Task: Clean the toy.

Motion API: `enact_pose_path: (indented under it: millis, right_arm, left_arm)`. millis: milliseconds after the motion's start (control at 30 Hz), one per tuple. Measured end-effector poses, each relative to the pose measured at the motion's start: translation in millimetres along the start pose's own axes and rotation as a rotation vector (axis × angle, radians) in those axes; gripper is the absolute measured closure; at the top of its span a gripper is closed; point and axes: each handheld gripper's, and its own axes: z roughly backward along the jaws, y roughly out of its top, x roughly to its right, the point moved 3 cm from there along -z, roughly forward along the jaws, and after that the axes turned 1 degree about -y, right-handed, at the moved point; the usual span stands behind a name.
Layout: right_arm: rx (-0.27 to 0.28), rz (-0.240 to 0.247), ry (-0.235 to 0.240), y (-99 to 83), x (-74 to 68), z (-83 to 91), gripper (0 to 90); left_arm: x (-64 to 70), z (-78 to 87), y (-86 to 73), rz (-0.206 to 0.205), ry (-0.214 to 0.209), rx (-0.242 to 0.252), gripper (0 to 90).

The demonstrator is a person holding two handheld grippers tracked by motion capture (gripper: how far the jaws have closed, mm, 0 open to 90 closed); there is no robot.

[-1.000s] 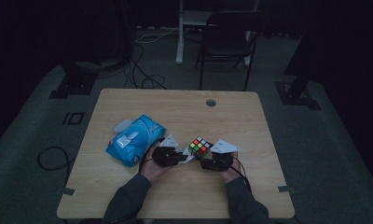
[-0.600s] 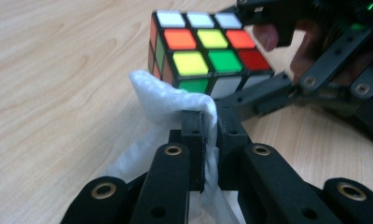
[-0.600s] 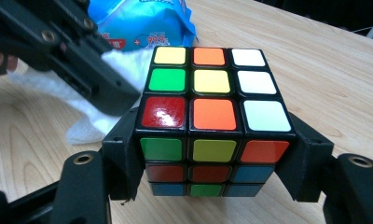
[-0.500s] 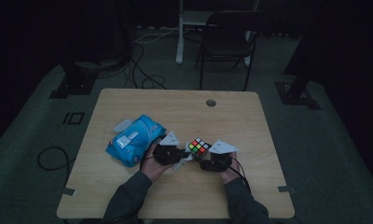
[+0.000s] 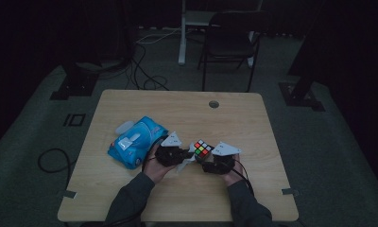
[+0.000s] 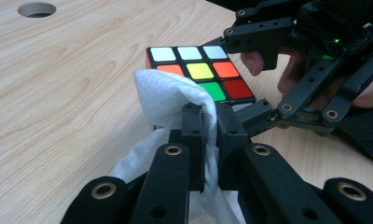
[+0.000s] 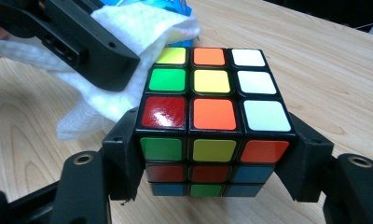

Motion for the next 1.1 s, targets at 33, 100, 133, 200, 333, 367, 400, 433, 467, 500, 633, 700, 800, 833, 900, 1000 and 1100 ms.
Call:
enact_pose_path:
  millis: [33, 100, 133, 200, 333, 367, 400, 433, 467, 500, 633, 700, 800, 833, 900, 1000, 1100]
  right_arm:
    - [0.000, -0.001, -0.003, 0.2, 0.0, 0.1, 34.2]
    - [0.001, -0.003, -0.004, 0.4, 0.1, 0.3, 34.2]
    - [0.000, -0.004, -0.006, 0.4, 0.3, 0.5, 34.2]
    - [-0.001, -0.006, -0.006, 0.3, 1.2, 0.7, 34.2]
    - [0.004, -0.009, -0.007, 0.7, 1.7, 1.5, 34.2]
    - [0.004, -0.009, -0.007, 0.7, 1.7, 1.5, 34.2]
    - [0.004, -0.010, -0.008, 0.9, 1.6, 1.7, 34.2]
    - [0.003, -0.006, -0.011, 1.0, 1.7, 1.8, 34.3]
    - [0.003, -0.006, -0.011, 1.0, 1.7, 1.8, 34.3]
    - [0.004, -0.010, -0.011, 0.9, 1.7, 1.8, 34.3]
    - [0.012, -0.014, -0.014, 1.7, 2.1, 2.3, 34.2]
    - [0.016, -0.015, -0.013, 2.1, 2.7, 3.0, 34.3]
    - [0.016, -0.018, -0.014, 1.7, 3.3, 3.0, 34.2]
    - [0.016, -0.022, -0.013, 1.6, 3.4, 3.0, 34.3]
    - [0.018, -0.027, -0.013, 1.7, 3.8, 3.2, 34.2]
    - [0.022, -0.027, -0.015, 2.0, 3.9, 3.2, 34.3]
    - [0.023, -0.031, -0.018, 2.1, 4.2, 3.3, 34.2]
  left_arm:
    - [-1.3, -0.4, -0.6, 0.003, 0.000, -0.003, 85.7]
    - [-3.3, -1.7, -2.4, 0.007, 0.007, -0.008, 85.7]
    - [-4.3, -2.2, -3.3, 0.010, 0.009, -0.010, 85.7]
    - [-6.6, -3.6, -5.4, 0.014, 0.022, -0.020, 85.7]
    - [-9.4, -6.6, -9.9, 0.022, 0.037, -0.035, 85.6]
    - [-9.9, -7.6, -11.0, 0.023, 0.037, -0.039, 85.6]
    - [-10.3, -8.3, -11.8, 0.023, 0.036, -0.042, 85.6]
    - [-10.3, -9.9, -13.2, 0.029, 0.035, -0.046, 85.6]
    - [-10.3, -9.9, -13.2, 0.029, 0.035, -0.046, 85.6]
    - [-10.5, -10.7, -13.8, 0.028, 0.035, -0.047, 85.6]
    - [-9.8, -16.3, -17.5, 0.021, 0.038, -0.076, 85.6]
    - [-8.0, -19.4, -19.4, 0.018, 0.035, -0.088, 85.6]
    - [-5.2, -22.5, -19.8, 0.015, 0.032, -0.091, 85.6]
    - [-4.5, -22.9, -19.5, 0.014, 0.030, -0.092, 85.6]
    - [-2.2, -24.1, -19.0, 0.006, 0.025, -0.095, 85.6]
    - [1.8, -27.0, -19.0, -0.006, 0.018, -0.106, 85.6]
    - [5.6, -30.6, -19.5, -0.013, 0.007, -0.111, 85.6]
